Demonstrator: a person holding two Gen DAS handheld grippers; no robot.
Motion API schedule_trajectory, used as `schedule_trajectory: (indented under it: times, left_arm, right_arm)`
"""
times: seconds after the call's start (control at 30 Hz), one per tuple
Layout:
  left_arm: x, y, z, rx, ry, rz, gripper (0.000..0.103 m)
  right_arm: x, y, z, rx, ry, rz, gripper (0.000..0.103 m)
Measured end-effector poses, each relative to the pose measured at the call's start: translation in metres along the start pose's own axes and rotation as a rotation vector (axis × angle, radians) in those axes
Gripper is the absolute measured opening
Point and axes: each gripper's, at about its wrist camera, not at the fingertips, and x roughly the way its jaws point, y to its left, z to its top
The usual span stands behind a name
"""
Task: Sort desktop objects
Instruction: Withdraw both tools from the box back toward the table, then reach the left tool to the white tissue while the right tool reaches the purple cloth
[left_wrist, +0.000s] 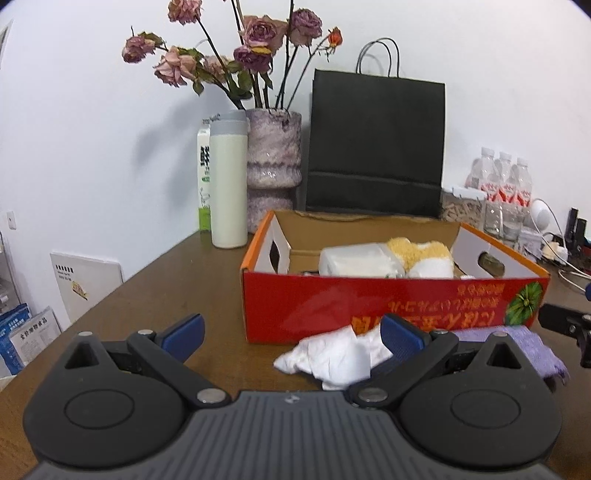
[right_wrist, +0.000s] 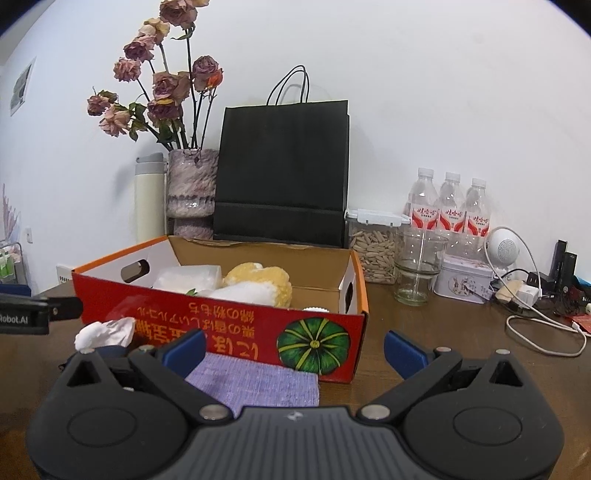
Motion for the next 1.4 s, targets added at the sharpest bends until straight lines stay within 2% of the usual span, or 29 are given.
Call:
schedule_trajectory:
  times: [0.27,0.63,0.9,1.03,1.17,1.4]
  left_arm:
    - [-0.006,0.002,-0.004,-0.001,0.025,-0.042,0.103]
    - [0.01,-0.002,-0.002,0.003,0.082,-0.06,0.103]
    - [0.037,-0.011,0.008,0.057,0.096,-0.048,0.103]
    - [0.054,-0.006,0.011,0.033,0.163,-0.067,0.103]
    - [0.063,0.0,0.012,0.011,0.184,-0.065,0.103]
    - [0.064,0.006,0.01,-0.02,0.204,-0.077,0.102]
  right_arm:
    - [-0.002,0.002,-0.003,0.006,0.061,0.05,0.103]
    - [0.019,0.01,-0.005,0.008,0.201,0.103,0.103]
    - [0.054,0.021,-0.001,-0.008,0.286,0.071,0.103]
    - [0.065,0.02,0.001,0.024,0.309,0.085,0.094]
    - [0.06,0.017,0.001,0.042,0.294,0.092,0.071]
    - [0.05,0.02,0.002,0.014,0.253,0.101,0.042]
